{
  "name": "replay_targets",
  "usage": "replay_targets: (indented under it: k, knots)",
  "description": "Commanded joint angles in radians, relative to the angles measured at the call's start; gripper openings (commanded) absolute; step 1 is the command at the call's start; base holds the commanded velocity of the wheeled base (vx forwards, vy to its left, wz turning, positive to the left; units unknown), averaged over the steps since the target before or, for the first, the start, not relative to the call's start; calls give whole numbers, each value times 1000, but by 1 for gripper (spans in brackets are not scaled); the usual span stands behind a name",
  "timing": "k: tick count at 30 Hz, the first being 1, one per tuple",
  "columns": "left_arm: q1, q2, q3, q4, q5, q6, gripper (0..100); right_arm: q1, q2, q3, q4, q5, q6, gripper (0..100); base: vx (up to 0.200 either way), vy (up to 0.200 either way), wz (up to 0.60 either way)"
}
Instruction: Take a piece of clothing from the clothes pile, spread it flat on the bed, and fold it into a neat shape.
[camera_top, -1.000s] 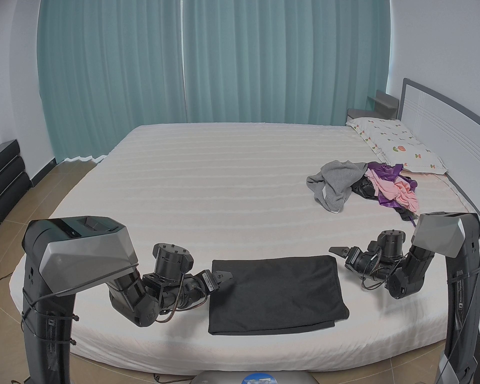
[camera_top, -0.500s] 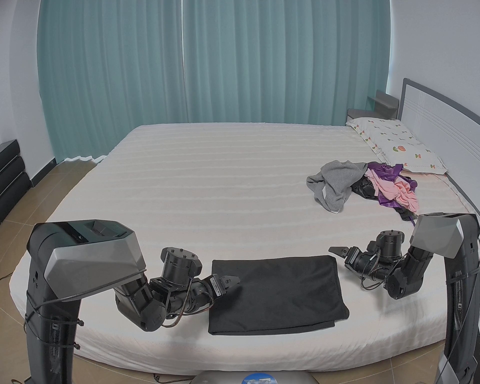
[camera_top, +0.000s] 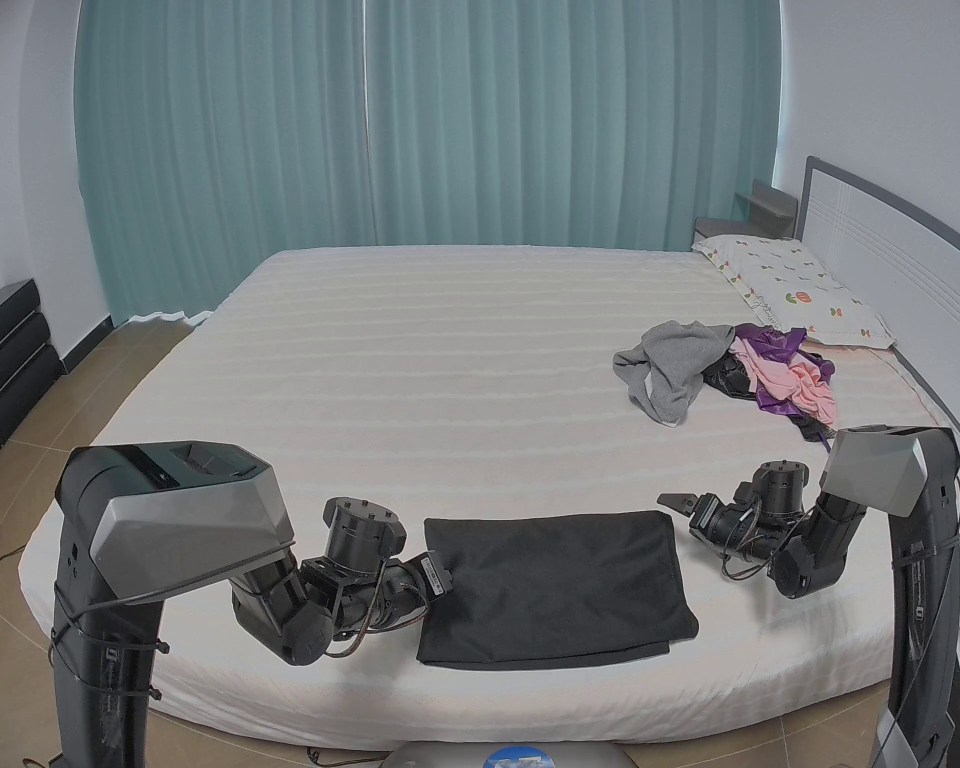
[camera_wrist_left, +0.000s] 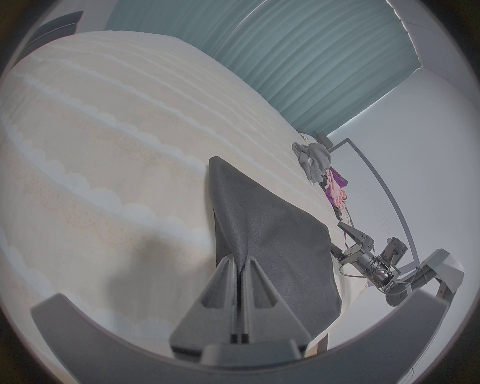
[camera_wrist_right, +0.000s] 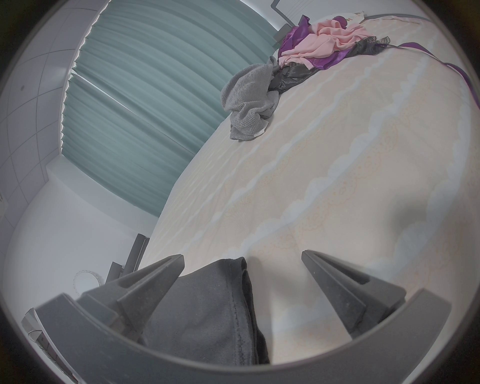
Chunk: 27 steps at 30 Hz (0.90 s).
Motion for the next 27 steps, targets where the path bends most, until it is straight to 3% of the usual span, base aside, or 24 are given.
replay_targets:
  k: [1,13,27]
  knots:
    - [0,0,3,-1,2,0,0,0,1,1,0,1,0,100,0,0,0]
    - [-2,-2,7,-3,71,-8,0,0,0,1,1,-1,0,100,0,0,0]
    - [-2,-2,13,-5,79,-11,0,-1,-2,-1,15,-1,-3,100,0,0,0]
